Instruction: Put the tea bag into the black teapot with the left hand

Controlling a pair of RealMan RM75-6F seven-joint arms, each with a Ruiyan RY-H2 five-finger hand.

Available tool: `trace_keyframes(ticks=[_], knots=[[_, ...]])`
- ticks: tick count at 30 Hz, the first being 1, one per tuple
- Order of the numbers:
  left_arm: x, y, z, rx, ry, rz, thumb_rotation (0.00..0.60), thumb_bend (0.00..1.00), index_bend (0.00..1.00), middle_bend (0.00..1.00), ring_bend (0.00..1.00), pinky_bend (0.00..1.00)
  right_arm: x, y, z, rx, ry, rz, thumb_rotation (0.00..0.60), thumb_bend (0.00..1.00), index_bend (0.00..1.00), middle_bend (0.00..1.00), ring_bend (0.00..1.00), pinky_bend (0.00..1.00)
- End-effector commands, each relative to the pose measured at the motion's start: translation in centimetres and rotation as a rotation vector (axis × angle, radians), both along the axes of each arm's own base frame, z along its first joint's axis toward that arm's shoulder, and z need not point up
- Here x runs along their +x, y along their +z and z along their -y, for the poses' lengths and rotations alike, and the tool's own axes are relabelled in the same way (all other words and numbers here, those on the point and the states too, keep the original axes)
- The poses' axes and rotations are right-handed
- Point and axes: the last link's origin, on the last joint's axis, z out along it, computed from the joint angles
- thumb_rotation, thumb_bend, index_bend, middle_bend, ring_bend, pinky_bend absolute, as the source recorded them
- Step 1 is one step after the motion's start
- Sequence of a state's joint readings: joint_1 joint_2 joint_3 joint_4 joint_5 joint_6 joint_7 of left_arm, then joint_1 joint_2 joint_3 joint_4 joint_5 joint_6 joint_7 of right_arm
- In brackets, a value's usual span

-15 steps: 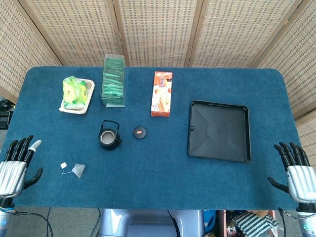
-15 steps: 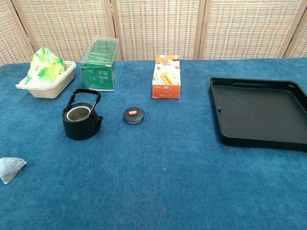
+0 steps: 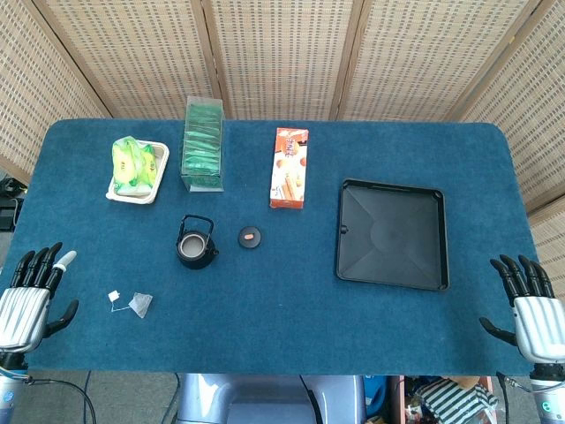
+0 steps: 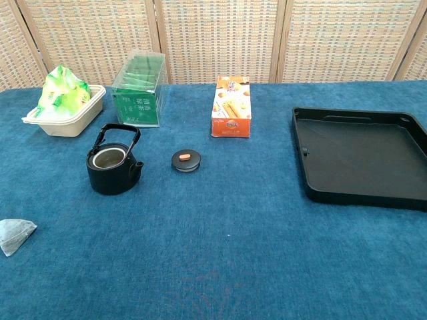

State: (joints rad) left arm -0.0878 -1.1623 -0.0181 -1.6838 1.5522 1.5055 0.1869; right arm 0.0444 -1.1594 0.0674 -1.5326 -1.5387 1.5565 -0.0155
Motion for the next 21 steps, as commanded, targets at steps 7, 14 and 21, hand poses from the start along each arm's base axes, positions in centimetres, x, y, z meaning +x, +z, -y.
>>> trace_keyframes(ticks=[7,14,21], knots=[[0.3,-0.4,-0.43,-0.014,-0.007,-0.005,0.6,0.38,0.11,0.02,0.0,0.0,-0.36,0.08,-0.23,-0.005,-0.017,0.002,0.6,0.02,0.16,0.18,0.01,0.12],[0.26,-0.36,-0.76,-0.01,-0.005,-0.016,0.6,0.38,0.18,0.11,0.11,0.15,-0.57,0.04,-0.2,-0.006,-0.02,0.006,0.6,0.02,0.16,0.18,0.01,0.12],[-0.15,-0.59,-0.99,-0.023,0.014,-0.053,0.6,0.38,0.3,0.28,0.31,0.46,-0.87,-0.01,-0.28,-0.006,-0.026,0.013,0.6,0.02,0.16,0.18,0.01,0.12]])
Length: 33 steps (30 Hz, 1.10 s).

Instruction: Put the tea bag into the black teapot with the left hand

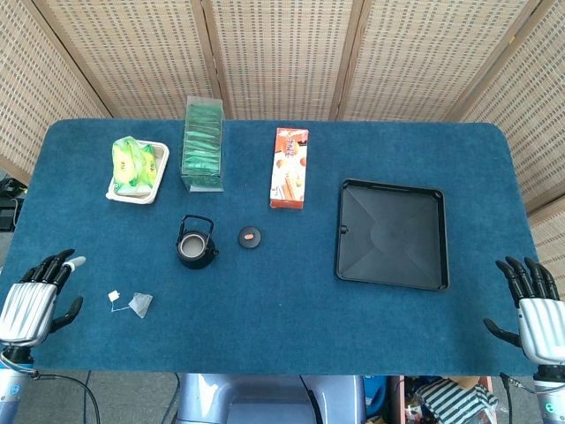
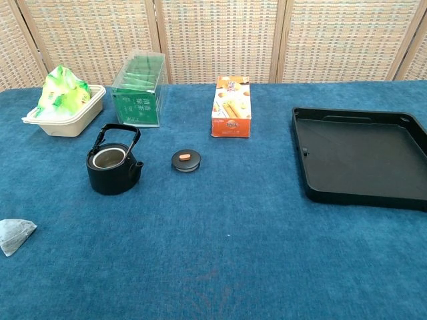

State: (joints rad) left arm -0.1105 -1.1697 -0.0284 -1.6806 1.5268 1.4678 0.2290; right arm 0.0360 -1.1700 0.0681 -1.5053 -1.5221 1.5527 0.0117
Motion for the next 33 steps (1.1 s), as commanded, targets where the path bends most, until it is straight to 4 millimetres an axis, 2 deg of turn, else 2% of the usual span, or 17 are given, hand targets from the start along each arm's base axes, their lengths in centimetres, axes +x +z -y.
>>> trace_keyframes(ticks=[1,4,6,9,21,28,33], knots=[[-0.3,-0.2,-0.2,-0.01,0.014,-0.03,0.6,0.38,0.31,0.31,0.34,0.48,-0.2,0.0,-0.1,0.0,-0.005,0.002,0.6,0.02,0.16,0.18,0.01,0.12],[-0.6,-0.6,-0.7,-0.035,0.026,-0.059,0.6,0.38,0.34,0.44,0.47,0.57,-0.3,0.0,-0.1,0.004,-0.008,0.004,0.6,0.02,0.16,0.18,0.01,0.12],[-0.7,-0.7,-0.8,-0.044,0.033,-0.067,0.6,0.38,0.38,0.59,0.6,0.64,-0.3,0.0,-0.1,0.003,-0.007,0.005,0.6,0.02,0.16,0.18,0.01,0.12],[-1.0,-1.1,-1.2,-0.078,0.063,-0.08,0.6,0.38,0.42,0.72,0.71,0.69,-0.3,0.0,-0.1,0.002,-0.006,0.004,0.6,0.02,0.16,0.18,0.01,0.12],[-2.1,-3.2,-3.1,-0.201,0.151,-0.157,0.6,0.38,0.42,0.83,0.8,0.74,-0.3,0.0,-0.1,0.006,-0.015,0.0,0.6,0.02,0.16,0.19,0.01,0.12],[-2.7,-4.9,-4.4,-0.247,0.188,-0.156,0.6,0.38,0.42,0.83,0.8,0.74,-0.3,-0.1,0.0,0.005,-0.022,-0.001,0.6,0.02,0.16,0.19,0.01,0.12],[-3.1,-5.5,-4.8,-0.248,0.202,-0.143,0.6,0.38,0.42,0.83,0.8,0.74,-0.3,-0.1,-0.1,0.001,-0.024,0.0,0.6,0.02,0.16,0.19,0.01,0.12]])
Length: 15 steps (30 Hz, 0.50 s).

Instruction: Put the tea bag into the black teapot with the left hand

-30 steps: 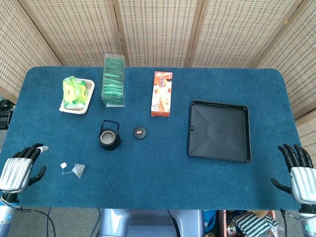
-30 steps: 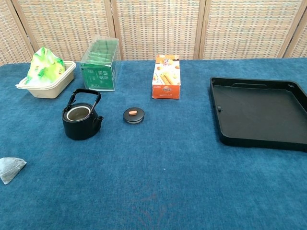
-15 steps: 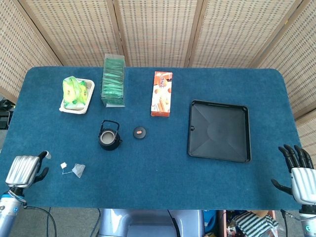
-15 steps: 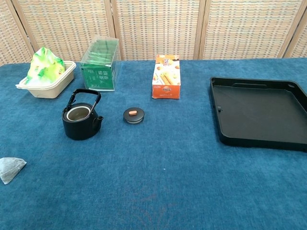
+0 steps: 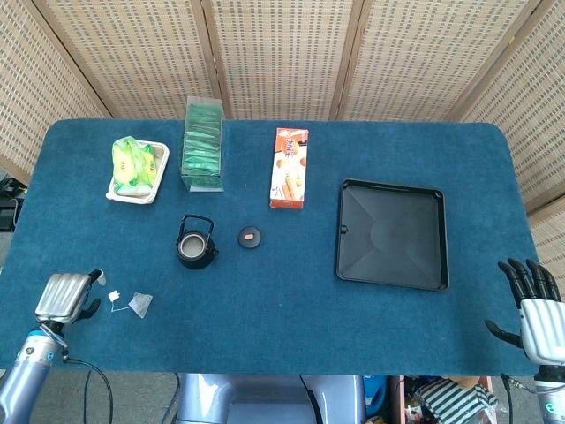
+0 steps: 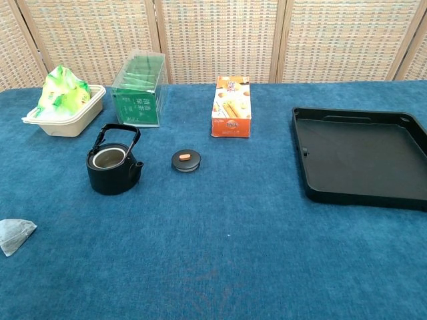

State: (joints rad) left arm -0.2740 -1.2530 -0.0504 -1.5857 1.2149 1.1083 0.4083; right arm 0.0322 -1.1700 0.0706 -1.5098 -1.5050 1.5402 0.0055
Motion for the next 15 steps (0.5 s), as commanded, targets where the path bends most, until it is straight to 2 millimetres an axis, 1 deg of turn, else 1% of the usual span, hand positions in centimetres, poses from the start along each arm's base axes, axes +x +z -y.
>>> trace_keyframes(ticks=[1,8,15], knots=[[-0.4,-0.4,-0.2,-0.002,0.01,0.008,0.6,0.38,0.42,0.83,0.8,0.74,0.0,0.0,-0.1,-0.001,-0.001,0.0,0.6,0.02,0.16,0.19,0.01,0.12],[-1.5,-1.8,-0.6,-0.032,0.04,0.019,0.6,0.38,0.44,0.83,0.8,0.74,-0.1,0.2,-0.3,-0.008,-0.011,-0.003,0.6,0.02,0.16,0.19,0.01,0.12],[-1.6,-3.0,-1.2,-0.05,0.047,0.03,0.6,0.37,0.45,0.83,0.81,0.74,-0.2,0.3,-0.5,-0.012,-0.016,-0.002,0.6,0.02,0.16,0.19,0.01,0.12]])
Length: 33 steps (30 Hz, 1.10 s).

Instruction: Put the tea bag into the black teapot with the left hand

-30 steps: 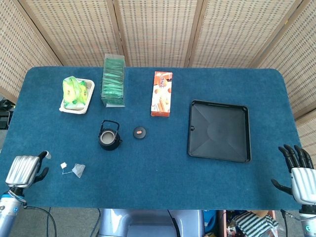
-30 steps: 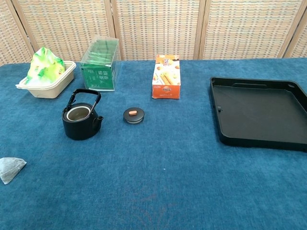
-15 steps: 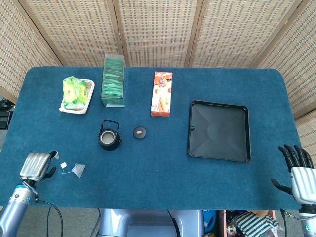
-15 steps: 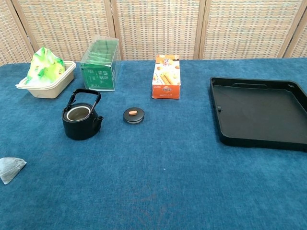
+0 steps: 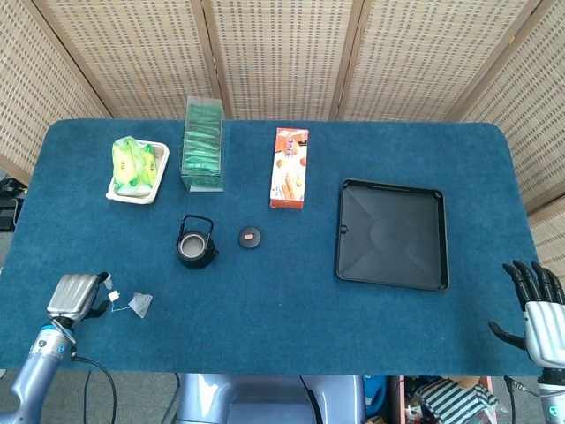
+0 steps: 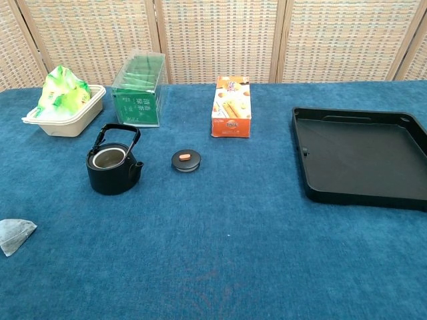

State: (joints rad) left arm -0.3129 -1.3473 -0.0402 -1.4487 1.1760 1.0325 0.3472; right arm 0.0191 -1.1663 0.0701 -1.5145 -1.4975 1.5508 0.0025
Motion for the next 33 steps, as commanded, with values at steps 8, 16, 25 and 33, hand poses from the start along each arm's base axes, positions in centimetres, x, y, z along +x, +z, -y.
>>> trace_keyframes(ticks=[8,16,25,33], knots=[[0.3,-1.0,-0.4,-0.019,0.006,0.009,0.6,0.37,0.46,0.83,0.81,0.74,-0.1,0.2,-0.3,-0.01,-0.007,-0.002,0.6,0.02,0.16,0.19,0.01,0.12],[0.1,-1.3,-0.4,-0.031,0.027,-0.001,0.6,0.37,0.46,0.83,0.81,0.74,-0.1,0.2,-0.4,-0.013,-0.014,-0.001,0.6,0.02,0.16,0.19,0.01,0.12],[-0.4,-1.6,-0.5,-0.031,0.048,-0.002,0.6,0.37,0.46,0.83,0.81,0.74,-0.2,0.2,-0.6,-0.013,-0.022,0.002,0.6,0.02,0.16,0.19,0.01,0.12],[-0.4,-1.7,-0.6,-0.031,0.05,-0.004,0.6,0.37,0.46,0.83,0.81,0.74,-0.3,0.3,-0.8,-0.019,-0.03,0.0,0.6,0.02,0.16,0.19,0.01,0.12]])
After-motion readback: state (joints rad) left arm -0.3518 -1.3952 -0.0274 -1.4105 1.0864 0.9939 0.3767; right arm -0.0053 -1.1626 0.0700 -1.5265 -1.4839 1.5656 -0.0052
